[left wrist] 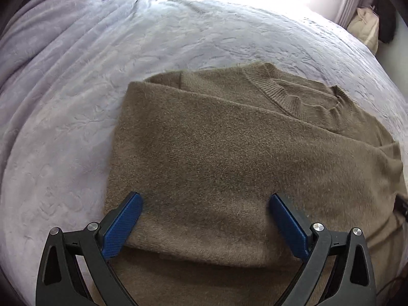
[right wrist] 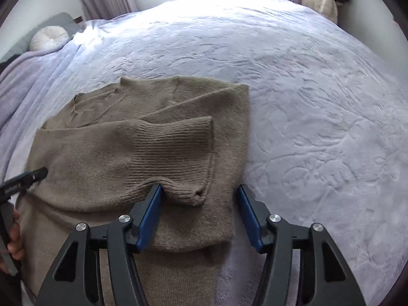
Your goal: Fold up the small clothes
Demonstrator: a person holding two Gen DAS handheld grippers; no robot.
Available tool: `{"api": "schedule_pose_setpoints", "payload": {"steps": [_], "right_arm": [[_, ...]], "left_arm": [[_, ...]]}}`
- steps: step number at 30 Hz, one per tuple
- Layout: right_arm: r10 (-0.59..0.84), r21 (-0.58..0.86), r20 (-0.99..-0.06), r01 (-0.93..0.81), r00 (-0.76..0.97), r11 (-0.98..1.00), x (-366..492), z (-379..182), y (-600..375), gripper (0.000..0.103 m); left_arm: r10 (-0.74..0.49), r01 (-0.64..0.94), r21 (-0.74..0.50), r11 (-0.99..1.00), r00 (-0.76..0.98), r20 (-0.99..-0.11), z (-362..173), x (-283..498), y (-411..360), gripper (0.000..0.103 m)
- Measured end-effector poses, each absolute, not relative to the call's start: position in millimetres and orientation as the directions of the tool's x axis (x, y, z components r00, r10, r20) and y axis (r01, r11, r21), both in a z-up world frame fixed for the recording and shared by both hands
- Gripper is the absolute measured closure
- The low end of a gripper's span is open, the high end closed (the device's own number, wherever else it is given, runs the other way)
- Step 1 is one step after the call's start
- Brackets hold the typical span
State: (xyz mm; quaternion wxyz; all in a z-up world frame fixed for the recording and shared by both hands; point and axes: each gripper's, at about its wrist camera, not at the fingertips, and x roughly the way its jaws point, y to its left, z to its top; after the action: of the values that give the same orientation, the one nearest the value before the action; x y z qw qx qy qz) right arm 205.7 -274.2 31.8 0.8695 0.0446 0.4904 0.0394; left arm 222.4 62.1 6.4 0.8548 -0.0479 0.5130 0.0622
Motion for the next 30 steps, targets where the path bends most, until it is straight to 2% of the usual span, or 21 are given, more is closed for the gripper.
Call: {"api": "schedule_pose_setpoints", "payload": {"steps": [3,6,8,10,16,18,30], "right_arm": [[0.006,0.018,-0.826,0.016,0.564,1.0,198,54,-269,0.031],[0.025,0.003,-0.787,-0.036,0.617,0.999,195,77,-245,0.024],[0.082,0.018,-0.786,-0.11,0.613,0.994,199,83,-218,0.023],[0.106,0.0,-0.795,-0.175,0.598,0.985,208,79,-186,0.023],[0.127,0.011,-0.866,-0.234,0.484,0.972,240,32,-130,0.024],[0.079,-0.053,-0.855,-0.238,0.512,0.97,240,23,-122,0.02],[0.029,-0.063,-0.834,-0.147,0.551,0.987,232,31,-178,0.02]], "left_arm": [[0.051,-0.137,-0.026,0.99,0.523,-0.851,26,216,56,0.002],[0.054,-0.096,0.001,0.995,0.551,-0.833,35,218,41,0.002],[0.103,-0.068,0.078,0.995,0.569,-0.816,34,223,25,0.002],[0.111,-0.061,0.092,0.994,0.563,-0.819,29,228,22,0.002],[0.083,-0.067,0.056,0.996,0.526,-0.847,4,243,37,0.002],[0.063,-0.076,0.027,0.997,0.531,-0.845,2,243,43,0.001],[0.022,-0.066,-0.017,0.998,0.555,-0.832,-5,241,49,0.001]]}}
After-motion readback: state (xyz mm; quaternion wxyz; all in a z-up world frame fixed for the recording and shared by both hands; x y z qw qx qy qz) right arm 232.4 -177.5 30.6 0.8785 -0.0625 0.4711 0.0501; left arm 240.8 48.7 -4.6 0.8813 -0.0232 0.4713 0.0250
